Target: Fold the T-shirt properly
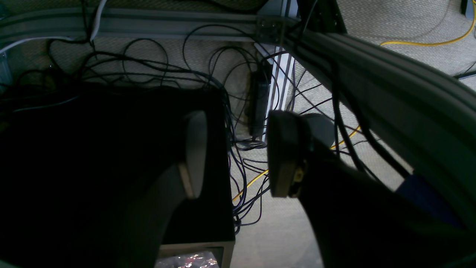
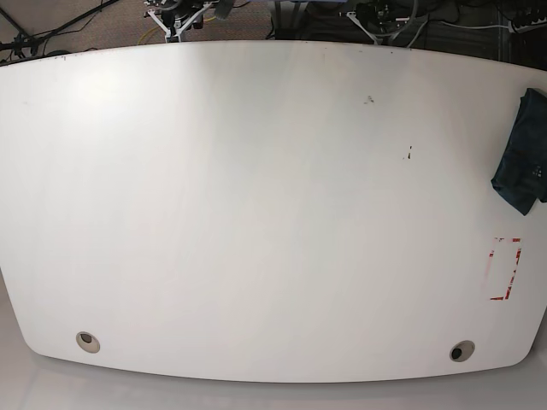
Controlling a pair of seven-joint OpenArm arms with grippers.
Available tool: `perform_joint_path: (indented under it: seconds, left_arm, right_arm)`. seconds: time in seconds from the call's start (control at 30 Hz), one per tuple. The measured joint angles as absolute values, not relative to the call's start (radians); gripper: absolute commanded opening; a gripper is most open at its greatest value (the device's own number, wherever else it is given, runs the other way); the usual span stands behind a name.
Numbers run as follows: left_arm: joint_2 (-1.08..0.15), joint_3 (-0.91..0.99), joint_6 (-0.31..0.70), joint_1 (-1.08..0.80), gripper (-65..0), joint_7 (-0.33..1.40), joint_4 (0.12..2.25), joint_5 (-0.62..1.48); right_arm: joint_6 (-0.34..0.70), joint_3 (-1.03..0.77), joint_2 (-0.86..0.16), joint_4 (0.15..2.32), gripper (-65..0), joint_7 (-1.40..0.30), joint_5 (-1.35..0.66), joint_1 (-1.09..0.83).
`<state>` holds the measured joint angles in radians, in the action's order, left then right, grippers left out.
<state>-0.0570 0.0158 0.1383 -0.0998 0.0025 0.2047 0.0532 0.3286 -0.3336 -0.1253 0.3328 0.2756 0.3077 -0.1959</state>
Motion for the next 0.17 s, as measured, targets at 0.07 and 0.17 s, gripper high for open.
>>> perform_joint_path:
  seconds: [0.07, 0.17]
  left_arm:
    - [-0.056, 0.016, 0.138, -0.102, -41.1, 0.002, 0.205, 0.053]
    - [-0.056, 0.016, 0.138, -0.102, -41.1, 0.002, 0.205, 0.053]
  right_arm:
    - [0.329, -0.334, -0.126, 0.332, -49.8, 0.272, 0.31, -0.197]
    - [0.329, -0.334, -0.125, 0.331, -49.8, 0.265, 0.31, -0.195]
